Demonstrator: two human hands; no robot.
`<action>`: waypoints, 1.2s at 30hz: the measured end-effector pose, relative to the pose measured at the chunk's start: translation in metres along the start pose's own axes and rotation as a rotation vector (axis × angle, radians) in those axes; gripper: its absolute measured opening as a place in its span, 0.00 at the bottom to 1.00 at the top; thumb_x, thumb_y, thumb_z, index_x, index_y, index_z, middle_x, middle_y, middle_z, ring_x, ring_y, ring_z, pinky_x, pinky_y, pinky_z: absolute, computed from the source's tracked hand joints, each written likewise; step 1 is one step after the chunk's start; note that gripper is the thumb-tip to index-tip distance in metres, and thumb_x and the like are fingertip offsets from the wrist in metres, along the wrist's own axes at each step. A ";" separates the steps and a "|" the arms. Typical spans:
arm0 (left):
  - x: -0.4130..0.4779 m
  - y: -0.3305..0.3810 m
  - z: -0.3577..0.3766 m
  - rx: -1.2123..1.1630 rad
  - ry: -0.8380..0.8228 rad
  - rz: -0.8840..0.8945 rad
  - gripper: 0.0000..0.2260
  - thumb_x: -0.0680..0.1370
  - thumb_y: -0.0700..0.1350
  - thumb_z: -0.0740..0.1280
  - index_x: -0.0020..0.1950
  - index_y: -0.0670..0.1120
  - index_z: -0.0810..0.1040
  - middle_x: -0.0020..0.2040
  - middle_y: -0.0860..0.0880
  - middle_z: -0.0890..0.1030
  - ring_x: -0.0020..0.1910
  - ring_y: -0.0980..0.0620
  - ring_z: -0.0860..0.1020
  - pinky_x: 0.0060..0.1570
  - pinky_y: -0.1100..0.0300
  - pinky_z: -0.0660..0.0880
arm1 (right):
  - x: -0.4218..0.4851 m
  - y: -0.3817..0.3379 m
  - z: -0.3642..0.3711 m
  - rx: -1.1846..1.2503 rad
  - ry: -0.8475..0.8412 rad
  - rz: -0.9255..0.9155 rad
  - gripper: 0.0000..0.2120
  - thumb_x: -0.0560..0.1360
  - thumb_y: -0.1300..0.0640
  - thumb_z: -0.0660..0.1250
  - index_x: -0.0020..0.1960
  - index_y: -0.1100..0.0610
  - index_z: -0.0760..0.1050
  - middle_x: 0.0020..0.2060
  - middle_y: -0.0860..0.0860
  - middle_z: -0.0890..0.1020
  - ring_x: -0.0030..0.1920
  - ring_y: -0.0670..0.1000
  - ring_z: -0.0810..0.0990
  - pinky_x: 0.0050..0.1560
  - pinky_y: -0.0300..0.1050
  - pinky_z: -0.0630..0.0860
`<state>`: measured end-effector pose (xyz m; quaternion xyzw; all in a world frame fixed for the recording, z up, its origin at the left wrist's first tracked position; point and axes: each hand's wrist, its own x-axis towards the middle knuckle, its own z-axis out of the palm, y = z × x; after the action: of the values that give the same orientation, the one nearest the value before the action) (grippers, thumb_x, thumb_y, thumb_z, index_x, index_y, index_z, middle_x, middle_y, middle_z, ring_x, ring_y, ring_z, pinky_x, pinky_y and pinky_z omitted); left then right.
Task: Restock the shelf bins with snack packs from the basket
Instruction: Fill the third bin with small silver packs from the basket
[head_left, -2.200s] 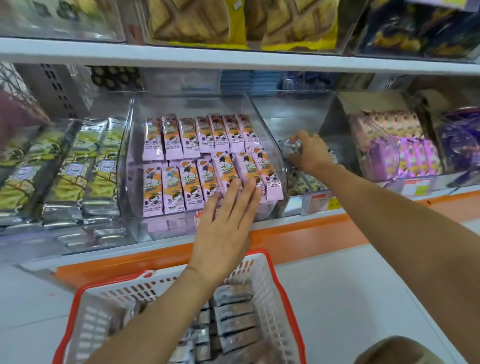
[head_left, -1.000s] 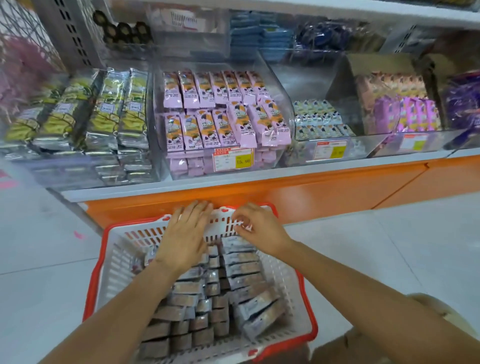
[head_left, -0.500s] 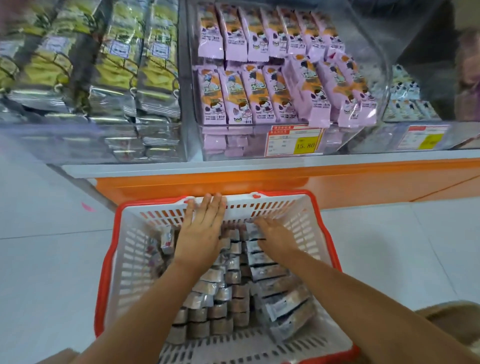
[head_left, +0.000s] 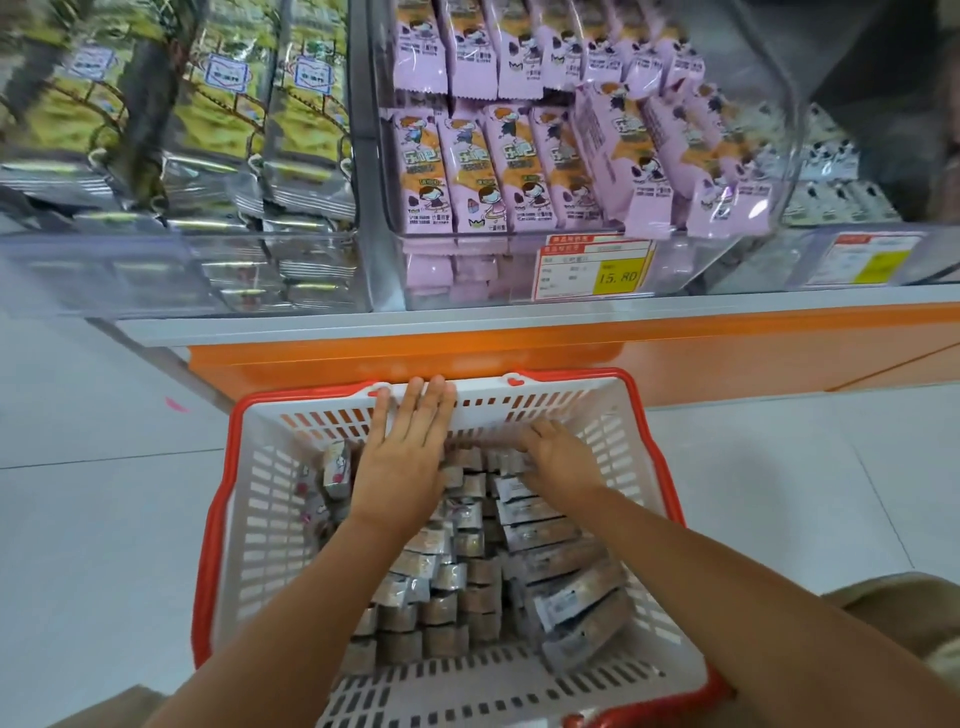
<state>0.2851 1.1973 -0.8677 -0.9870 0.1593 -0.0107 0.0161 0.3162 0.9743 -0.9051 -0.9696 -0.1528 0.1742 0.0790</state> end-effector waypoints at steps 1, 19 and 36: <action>0.000 0.000 -0.002 0.011 -0.018 0.001 0.43 0.68 0.45 0.74 0.79 0.39 0.58 0.78 0.40 0.62 0.78 0.40 0.59 0.74 0.37 0.51 | -0.004 0.001 -0.008 0.060 0.027 -0.008 0.19 0.73 0.57 0.70 0.62 0.57 0.73 0.59 0.54 0.75 0.61 0.55 0.73 0.53 0.47 0.74; 0.024 0.058 -0.151 -0.134 0.619 0.127 0.27 0.74 0.44 0.61 0.73 0.41 0.70 0.70 0.44 0.65 0.69 0.43 0.64 0.70 0.46 0.56 | -0.142 0.020 -0.241 0.684 0.692 -0.249 0.11 0.68 0.63 0.70 0.49 0.59 0.74 0.41 0.46 0.77 0.39 0.42 0.75 0.41 0.35 0.71; 0.093 0.078 -0.186 0.092 0.505 0.195 0.30 0.77 0.47 0.54 0.79 0.41 0.59 0.80 0.42 0.57 0.79 0.42 0.54 0.77 0.41 0.46 | -0.044 0.096 -0.331 0.575 0.884 0.189 0.13 0.70 0.57 0.75 0.42 0.56 0.69 0.36 0.46 0.73 0.36 0.45 0.69 0.34 0.40 0.66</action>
<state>0.3441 1.0889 -0.6828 -0.9313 0.2519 -0.2621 0.0216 0.4222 0.8369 -0.6044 -0.8992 0.0367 -0.2098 0.3823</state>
